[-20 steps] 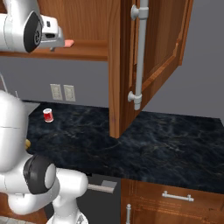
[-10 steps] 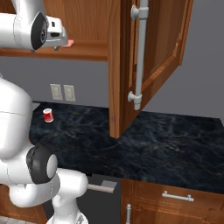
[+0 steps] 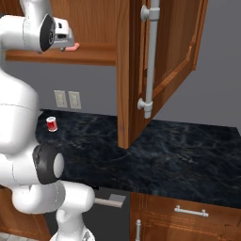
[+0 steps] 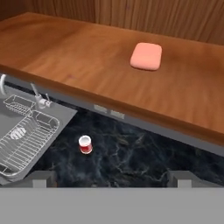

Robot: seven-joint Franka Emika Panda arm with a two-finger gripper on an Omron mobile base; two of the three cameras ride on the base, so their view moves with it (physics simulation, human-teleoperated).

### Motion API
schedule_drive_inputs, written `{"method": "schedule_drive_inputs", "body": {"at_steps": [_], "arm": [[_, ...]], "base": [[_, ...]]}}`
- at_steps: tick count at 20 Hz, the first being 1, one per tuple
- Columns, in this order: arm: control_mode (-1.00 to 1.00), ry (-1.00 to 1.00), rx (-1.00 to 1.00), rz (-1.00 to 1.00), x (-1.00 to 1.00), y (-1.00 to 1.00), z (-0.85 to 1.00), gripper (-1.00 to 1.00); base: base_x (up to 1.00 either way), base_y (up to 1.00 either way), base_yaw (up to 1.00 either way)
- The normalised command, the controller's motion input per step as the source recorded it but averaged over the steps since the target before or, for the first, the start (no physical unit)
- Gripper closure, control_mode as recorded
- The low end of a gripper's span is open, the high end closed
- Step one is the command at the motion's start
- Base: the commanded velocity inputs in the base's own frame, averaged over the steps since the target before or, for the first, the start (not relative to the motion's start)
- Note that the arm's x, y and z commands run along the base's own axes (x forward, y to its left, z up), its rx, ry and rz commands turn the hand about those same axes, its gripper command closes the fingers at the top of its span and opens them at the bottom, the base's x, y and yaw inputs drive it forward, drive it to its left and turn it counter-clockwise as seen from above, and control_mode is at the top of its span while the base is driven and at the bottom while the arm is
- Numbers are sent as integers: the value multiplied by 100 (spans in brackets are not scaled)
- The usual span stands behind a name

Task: Open the cabinet. Pick the bar soap and place it next to the sink. Then close the cabinet.

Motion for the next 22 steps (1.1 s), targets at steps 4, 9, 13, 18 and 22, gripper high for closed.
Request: {"method": "schedule_drive_inputs", "body": {"at_steps": [4, 9, 13, 18, 22], "arm": [[-100, 0, 0, -4, 52, 5, -4, -100], [-100, 0, 0, -10, 35, 2, 0, -100], [-100, 0, 0, -6, 19, 13, 0, -100], [-100, 0, 0, -1, 15, 12, -1, -100], [-100, 0, 0, 0, 35, 0, -3, -100]], "base": [[0, 0, 0], [0, 0, 0], [0, 0, 0], [0, 0, 0], [0, 0, 0]]}}
